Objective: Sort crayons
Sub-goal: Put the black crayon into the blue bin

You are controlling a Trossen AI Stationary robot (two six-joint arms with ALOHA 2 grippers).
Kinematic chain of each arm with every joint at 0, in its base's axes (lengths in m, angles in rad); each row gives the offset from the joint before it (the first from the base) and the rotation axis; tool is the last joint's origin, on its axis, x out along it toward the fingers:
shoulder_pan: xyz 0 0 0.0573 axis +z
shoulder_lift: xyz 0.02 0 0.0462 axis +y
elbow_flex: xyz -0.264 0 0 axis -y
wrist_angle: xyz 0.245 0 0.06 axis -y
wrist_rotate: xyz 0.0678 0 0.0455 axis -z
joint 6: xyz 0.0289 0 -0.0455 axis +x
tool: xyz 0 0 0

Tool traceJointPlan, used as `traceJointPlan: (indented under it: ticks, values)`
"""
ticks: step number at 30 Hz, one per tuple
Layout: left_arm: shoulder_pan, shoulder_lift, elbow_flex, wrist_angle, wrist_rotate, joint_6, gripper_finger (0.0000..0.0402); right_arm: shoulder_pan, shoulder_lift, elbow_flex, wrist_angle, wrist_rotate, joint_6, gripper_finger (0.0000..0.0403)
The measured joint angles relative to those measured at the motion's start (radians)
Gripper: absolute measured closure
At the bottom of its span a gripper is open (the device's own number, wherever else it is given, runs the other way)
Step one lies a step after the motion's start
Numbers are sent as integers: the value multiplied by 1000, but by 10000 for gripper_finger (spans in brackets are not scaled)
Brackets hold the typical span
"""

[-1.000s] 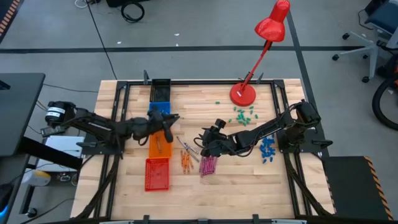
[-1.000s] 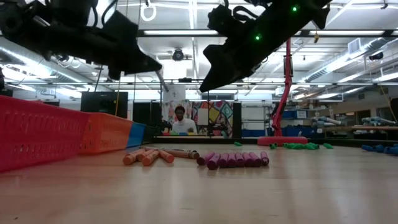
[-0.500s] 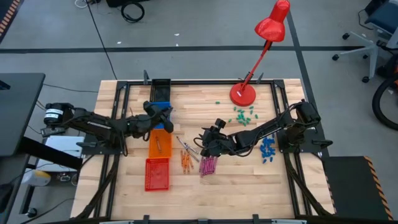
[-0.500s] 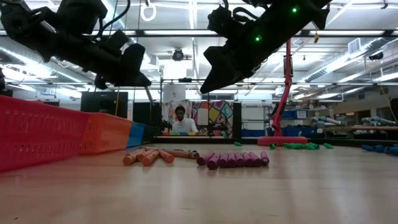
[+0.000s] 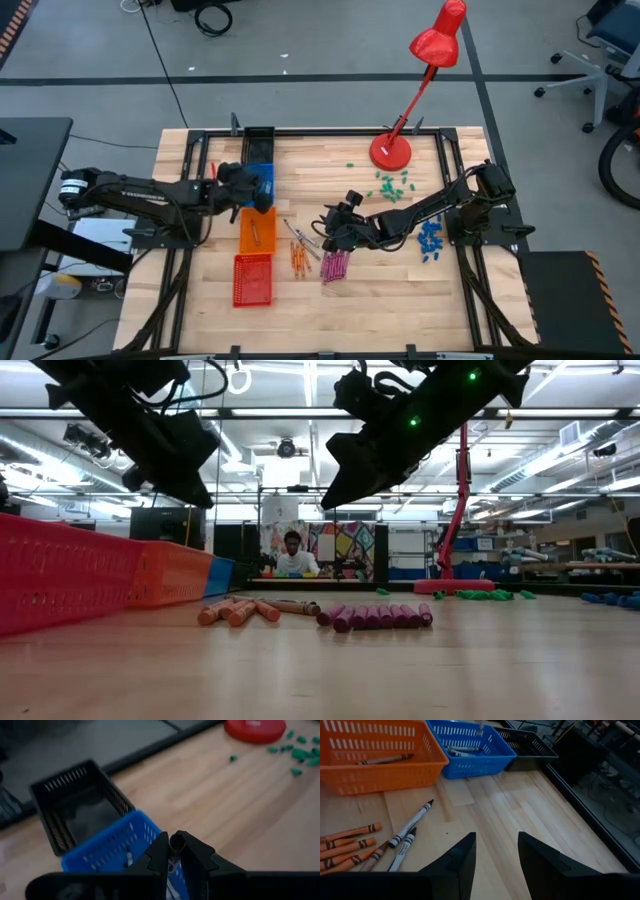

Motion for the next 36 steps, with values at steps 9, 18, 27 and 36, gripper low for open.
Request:
traceJointPlan:
  ticks: [9,18,27,36]
  values:
    - [51,0,0,-92,100,-82,356,0,0,0,11,0,1,253]
    - [85,0,0,-195,199,-142,356,0,0,0,18,0,1,253]
    - [85,0,0,-229,258,-152,356,0,0,0,21,0,1,253]
    - [85,0,0,-279,264,-176,331,2,0,0,26,0,1,253]
